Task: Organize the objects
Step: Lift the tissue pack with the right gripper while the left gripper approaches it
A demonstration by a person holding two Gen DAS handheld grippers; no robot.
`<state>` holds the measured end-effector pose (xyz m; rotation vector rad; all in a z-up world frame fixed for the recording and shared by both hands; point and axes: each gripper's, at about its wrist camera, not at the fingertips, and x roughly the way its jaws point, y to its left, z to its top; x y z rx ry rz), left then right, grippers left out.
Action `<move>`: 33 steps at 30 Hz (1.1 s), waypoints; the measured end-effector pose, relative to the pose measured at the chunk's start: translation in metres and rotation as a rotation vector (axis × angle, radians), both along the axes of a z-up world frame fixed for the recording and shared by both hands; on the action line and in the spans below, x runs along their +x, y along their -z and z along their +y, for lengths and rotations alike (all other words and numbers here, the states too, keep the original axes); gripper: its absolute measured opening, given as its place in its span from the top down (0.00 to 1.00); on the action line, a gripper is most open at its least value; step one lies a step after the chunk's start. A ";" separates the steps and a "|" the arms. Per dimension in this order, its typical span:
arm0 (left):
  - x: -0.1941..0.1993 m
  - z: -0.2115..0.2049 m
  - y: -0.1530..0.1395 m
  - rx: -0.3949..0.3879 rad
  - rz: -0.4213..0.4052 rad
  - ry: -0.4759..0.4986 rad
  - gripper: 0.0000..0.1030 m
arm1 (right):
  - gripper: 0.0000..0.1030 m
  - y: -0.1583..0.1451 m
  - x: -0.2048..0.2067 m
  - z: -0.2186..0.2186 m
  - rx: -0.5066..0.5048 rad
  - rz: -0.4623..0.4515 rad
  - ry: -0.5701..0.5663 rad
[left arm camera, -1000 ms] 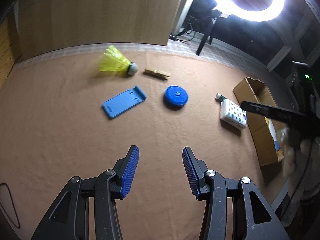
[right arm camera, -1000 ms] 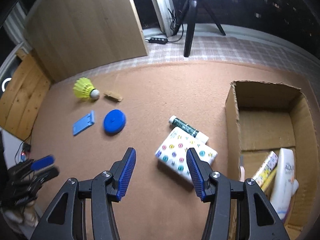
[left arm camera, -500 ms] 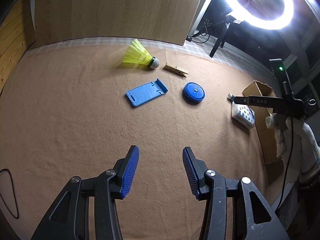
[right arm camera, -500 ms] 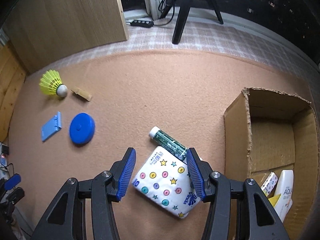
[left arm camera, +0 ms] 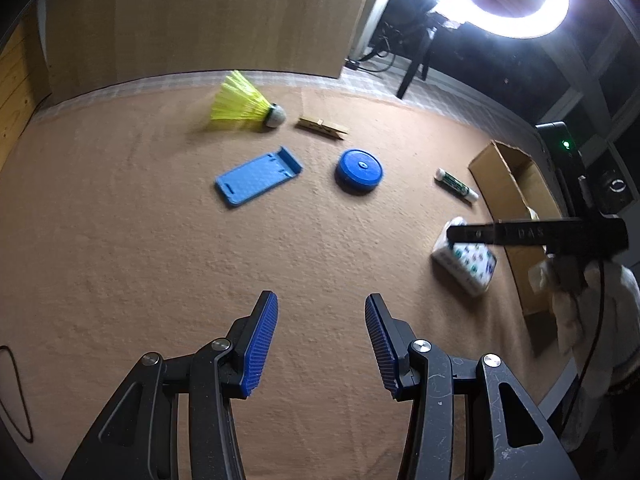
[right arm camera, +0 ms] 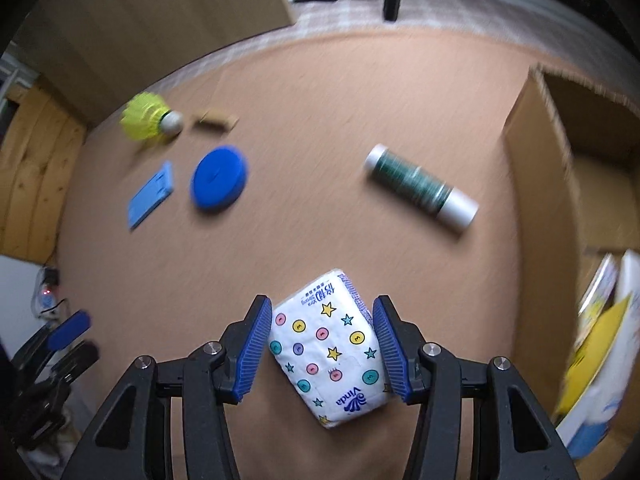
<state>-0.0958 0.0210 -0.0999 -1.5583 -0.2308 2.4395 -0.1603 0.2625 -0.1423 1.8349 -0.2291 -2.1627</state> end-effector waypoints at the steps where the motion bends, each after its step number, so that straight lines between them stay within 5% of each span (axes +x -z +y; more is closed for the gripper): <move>1: 0.000 0.004 0.001 0.000 -0.002 0.008 0.52 | 0.53 0.000 0.006 -0.001 -0.006 0.007 -0.004; 10: -0.003 0.053 0.016 0.036 -0.031 0.089 0.47 | 0.53 0.002 0.043 0.001 -0.120 0.054 0.015; 12: -0.004 0.066 0.019 0.045 -0.036 0.107 0.38 | 0.53 0.001 0.044 0.000 -0.108 0.071 0.012; 21: -0.011 0.116 0.036 0.058 -0.067 0.177 0.37 | 0.53 -0.012 0.052 0.007 0.000 0.149 -0.043; 33: -0.014 0.142 0.051 0.106 -0.098 0.197 0.38 | 0.53 -0.005 0.052 0.017 -0.036 0.121 -0.068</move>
